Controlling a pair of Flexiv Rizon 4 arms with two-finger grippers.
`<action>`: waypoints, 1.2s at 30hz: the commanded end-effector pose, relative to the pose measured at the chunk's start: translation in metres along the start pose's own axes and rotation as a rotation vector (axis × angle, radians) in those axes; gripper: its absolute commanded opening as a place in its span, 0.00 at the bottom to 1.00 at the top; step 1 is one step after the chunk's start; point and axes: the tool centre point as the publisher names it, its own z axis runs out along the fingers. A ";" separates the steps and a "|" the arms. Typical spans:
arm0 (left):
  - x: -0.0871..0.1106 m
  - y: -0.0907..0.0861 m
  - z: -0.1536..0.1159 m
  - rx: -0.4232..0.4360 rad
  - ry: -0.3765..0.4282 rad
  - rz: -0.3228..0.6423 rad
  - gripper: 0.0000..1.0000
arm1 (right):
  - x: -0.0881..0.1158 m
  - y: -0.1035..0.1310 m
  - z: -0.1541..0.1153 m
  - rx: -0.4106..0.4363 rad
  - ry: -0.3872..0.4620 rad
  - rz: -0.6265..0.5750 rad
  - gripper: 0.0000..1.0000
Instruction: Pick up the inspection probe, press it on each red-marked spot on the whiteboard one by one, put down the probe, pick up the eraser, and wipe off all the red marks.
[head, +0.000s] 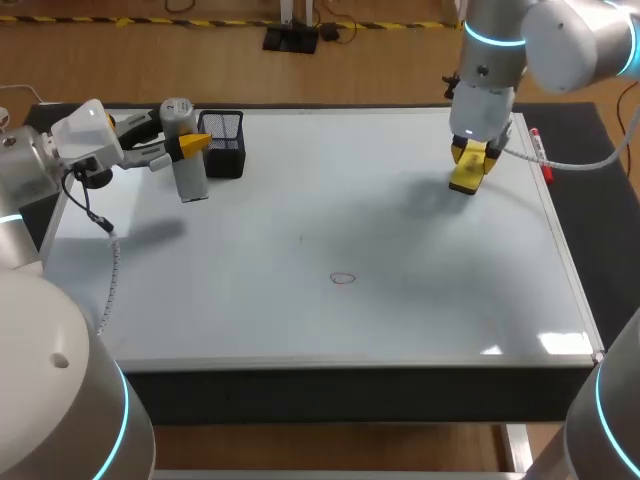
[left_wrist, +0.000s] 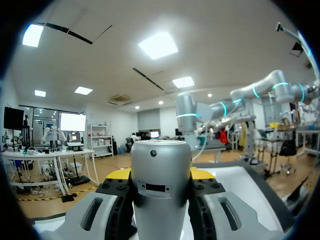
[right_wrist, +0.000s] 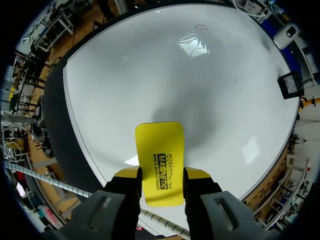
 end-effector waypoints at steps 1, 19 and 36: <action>0.001 -0.001 0.000 0.000 -0.002 0.001 0.00 | 0.000 -0.001 -0.001 0.001 0.003 -0.002 0.00; 0.018 0.005 0.005 0.010 0.048 0.010 0.00 | 0.000 -0.001 -0.001 0.001 0.003 -0.002 0.00; 0.107 0.010 0.051 0.024 0.224 -0.048 0.00 | 0.000 -0.001 -0.001 0.001 0.003 -0.002 0.00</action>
